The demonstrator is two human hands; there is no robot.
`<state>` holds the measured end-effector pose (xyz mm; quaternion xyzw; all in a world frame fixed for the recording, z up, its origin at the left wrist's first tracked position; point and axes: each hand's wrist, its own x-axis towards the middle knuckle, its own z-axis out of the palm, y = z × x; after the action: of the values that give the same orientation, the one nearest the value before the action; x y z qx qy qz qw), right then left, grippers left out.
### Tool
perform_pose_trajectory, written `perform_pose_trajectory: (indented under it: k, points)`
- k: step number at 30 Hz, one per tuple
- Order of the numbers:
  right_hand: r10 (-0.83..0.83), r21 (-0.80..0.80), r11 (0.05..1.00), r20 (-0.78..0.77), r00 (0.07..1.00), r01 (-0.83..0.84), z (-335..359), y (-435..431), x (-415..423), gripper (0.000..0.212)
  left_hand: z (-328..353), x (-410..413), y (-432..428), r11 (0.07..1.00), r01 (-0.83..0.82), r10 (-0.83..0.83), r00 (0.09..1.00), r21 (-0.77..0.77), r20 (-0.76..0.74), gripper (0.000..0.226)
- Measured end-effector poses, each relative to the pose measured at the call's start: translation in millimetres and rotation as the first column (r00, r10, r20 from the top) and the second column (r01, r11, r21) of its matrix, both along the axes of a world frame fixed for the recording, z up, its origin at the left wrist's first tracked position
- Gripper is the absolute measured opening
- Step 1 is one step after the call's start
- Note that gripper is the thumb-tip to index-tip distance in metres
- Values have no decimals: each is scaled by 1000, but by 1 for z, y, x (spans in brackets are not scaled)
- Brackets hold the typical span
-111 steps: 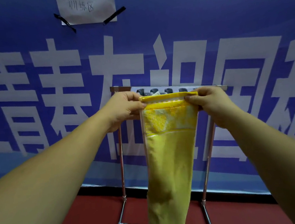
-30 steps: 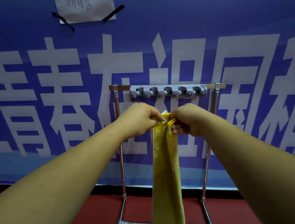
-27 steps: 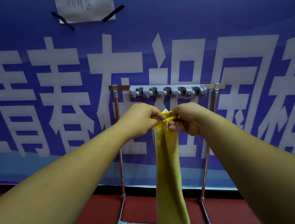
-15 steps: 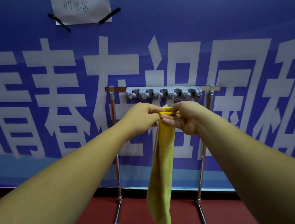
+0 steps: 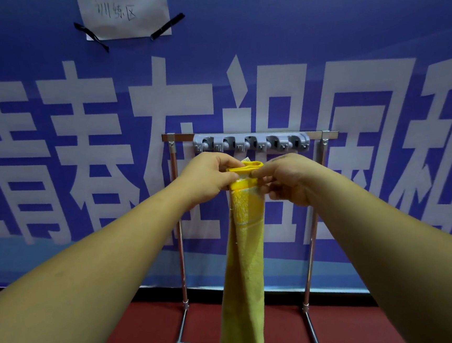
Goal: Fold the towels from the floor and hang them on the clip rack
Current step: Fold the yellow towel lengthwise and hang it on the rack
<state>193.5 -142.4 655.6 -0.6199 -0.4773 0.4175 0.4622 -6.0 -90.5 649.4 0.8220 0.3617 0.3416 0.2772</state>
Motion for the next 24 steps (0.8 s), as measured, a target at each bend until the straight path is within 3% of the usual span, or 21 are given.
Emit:
perform_pose_trajectory:
  k: [3, 7, 14, 21, 24]
  points:
    - [20, 72, 997, 228, 973, -38, -7, 3, 8, 27, 1, -3, 0, 998, 46, -45, 998, -50, 34, 29]
    - [87, 125, 985, 260, 962, -122, -18, 1, 15, 22, 0, -6, 1, 992, 84, -80, 996, -98, 47, 30]
    - [115, 270, 949, 188, 975, -164, -27, -3, 10, 21, -4, -10, 3, 989, 50, -31, 991, -142, 129, 33]
    - [109, 370, 920, 80, 991, -131, -21, -2, 3, 16, -6, -10, 5, 918, 142, 34, 902, -371, 430, 42]
    - [136, 387, 915, -24, 990, -116, -24, -1, 3, 19, -12, -12, 5, 855, 227, -20, 913, -466, 408, 49]
